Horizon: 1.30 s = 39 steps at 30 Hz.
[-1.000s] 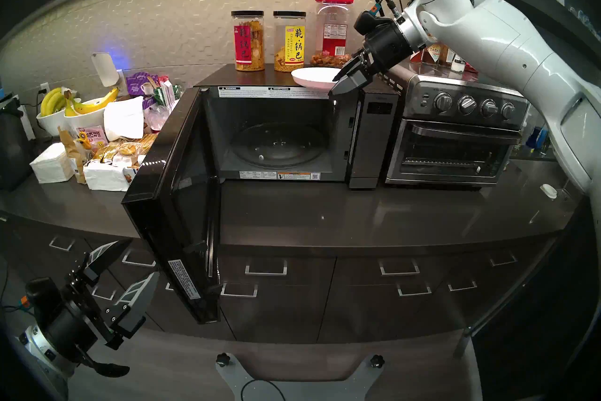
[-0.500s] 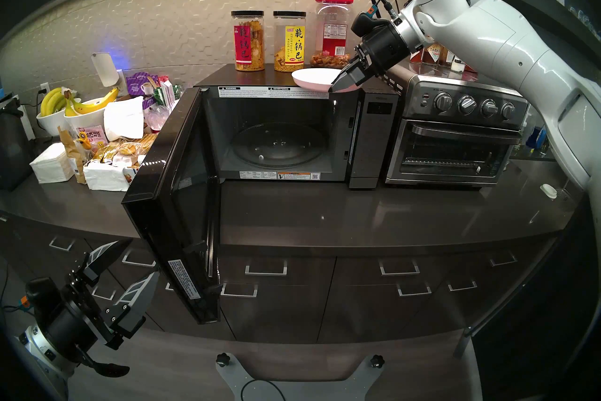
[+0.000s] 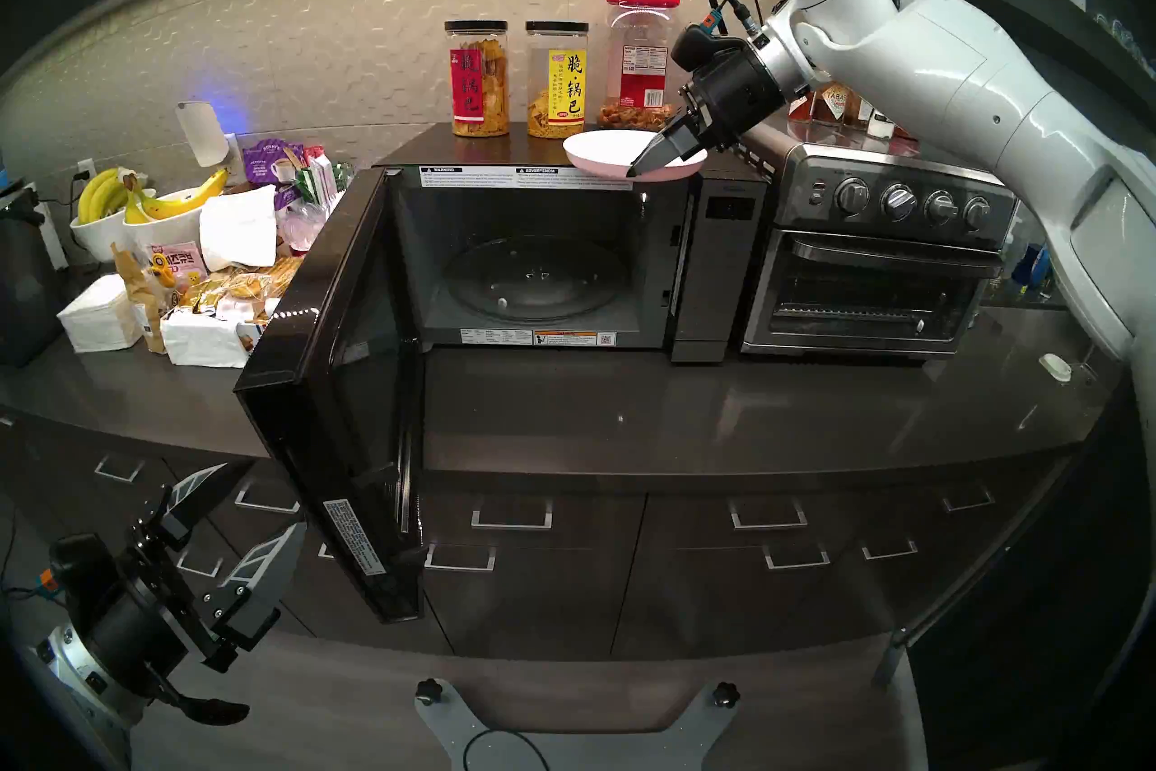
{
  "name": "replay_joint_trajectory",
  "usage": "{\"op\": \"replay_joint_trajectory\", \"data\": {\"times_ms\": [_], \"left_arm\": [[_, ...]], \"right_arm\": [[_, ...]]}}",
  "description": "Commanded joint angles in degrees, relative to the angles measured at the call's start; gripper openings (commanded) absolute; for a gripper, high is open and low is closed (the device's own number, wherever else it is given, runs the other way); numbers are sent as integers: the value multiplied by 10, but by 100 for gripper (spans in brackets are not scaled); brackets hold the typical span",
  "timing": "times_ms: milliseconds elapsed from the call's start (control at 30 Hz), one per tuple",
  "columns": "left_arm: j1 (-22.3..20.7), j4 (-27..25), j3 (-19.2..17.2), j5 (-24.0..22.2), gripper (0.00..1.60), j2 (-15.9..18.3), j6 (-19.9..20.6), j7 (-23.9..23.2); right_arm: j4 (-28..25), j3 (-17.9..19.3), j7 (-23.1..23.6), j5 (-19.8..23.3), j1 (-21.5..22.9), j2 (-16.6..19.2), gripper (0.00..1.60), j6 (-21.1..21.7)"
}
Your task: Open the microwave, put the plate inside, and close the door
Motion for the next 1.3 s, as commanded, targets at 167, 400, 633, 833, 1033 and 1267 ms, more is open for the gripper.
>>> {"op": "replay_joint_trajectory", "data": {"times_ms": [167,400,633,833,1033,1267], "left_arm": [[-2,-9,0,-1,160,-1,0,0],[-2,-9,0,-1,160,-1,1,0],[-2,-9,0,0,160,-2,1,-1],[-3,-9,0,0,160,-2,1,-1],[-3,-9,0,0,160,-3,2,-2],[-4,-9,0,1,160,-3,2,-2]], "right_arm": [[3,6,47,11,28,6,0,-4],[2,17,55,22,45,18,0,-6],[-2,23,60,31,58,31,0,-5],[-21,29,67,43,70,50,0,-4],[-45,31,69,57,75,69,0,3],[-79,32,53,80,80,94,0,15]]}}
